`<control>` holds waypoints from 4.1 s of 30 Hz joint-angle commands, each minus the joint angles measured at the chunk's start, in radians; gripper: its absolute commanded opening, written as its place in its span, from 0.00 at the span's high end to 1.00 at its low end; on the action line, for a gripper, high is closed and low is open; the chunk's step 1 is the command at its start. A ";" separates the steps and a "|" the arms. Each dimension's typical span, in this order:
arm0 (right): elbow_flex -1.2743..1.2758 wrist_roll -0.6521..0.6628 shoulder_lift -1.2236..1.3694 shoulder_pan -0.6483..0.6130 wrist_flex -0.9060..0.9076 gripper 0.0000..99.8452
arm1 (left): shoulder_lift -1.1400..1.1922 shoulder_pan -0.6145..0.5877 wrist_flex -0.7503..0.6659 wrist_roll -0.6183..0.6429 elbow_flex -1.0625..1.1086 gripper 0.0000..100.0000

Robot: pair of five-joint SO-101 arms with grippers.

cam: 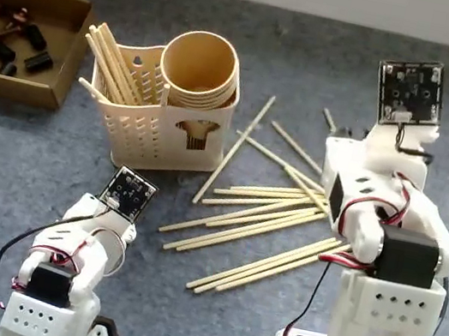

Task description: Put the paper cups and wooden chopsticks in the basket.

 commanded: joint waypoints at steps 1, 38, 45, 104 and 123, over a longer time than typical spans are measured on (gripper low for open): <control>0.084 0.044 -0.013 0.031 -0.051 0.90 | -0.010 -0.010 -0.021 -0.008 0.010 0.99; -0.412 0.114 1.086 0.133 -0.168 0.87 | -0.010 -0.010 -0.021 -0.008 0.012 0.99; -0.466 0.127 1.171 0.162 -0.168 0.82 | -0.010 -0.010 -0.021 -0.008 0.012 0.99; -0.479 0.218 1.156 0.124 0.228 0.88 | -0.010 -0.010 -0.021 -0.008 0.012 0.99; -0.478 0.147 1.159 0.117 -0.028 0.88 | -0.010 -0.010 -0.021 -0.008 0.012 0.99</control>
